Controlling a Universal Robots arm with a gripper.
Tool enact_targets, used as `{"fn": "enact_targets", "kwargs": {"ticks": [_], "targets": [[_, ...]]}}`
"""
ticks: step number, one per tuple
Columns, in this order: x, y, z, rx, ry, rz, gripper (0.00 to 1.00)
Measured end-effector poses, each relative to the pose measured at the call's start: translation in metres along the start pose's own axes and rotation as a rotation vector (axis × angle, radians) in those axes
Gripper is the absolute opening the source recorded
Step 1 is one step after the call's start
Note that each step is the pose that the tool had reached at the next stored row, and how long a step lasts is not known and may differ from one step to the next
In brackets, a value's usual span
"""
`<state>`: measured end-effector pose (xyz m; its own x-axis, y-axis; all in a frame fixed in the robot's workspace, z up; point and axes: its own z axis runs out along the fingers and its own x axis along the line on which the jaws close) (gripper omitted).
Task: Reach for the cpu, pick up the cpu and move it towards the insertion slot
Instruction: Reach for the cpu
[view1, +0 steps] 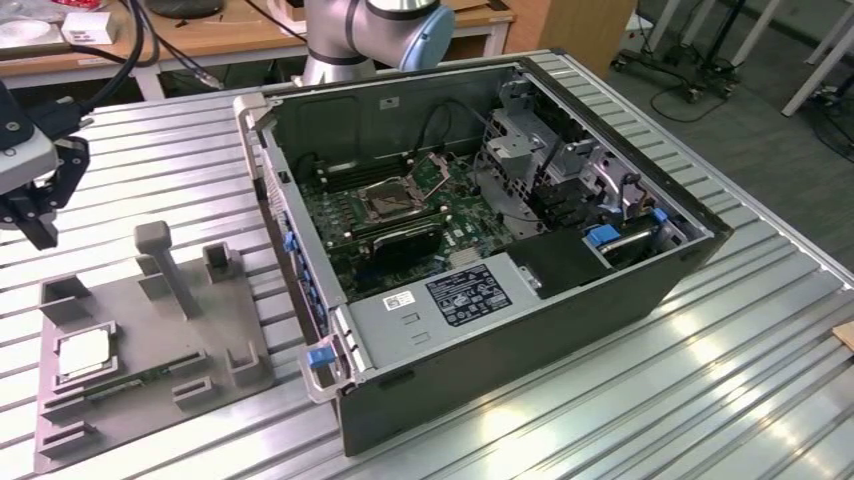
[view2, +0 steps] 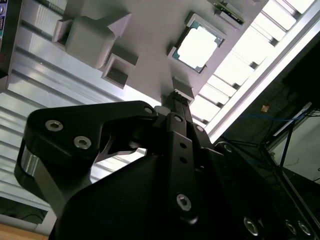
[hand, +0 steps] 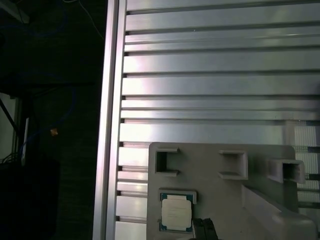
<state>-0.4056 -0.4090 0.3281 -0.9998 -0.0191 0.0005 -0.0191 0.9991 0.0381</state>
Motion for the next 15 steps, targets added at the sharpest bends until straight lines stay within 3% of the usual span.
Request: {"fn": "enact_targets", "kwargs": {"ticks": [8, 15], "targets": [[0.0033, -0.0001, 0.0056, -0.0002, -0.0003, 0.0, 0.11], [0.0046, -0.0008, 0.0162, -0.0002, -0.0003, 0.0, 0.11]]}}
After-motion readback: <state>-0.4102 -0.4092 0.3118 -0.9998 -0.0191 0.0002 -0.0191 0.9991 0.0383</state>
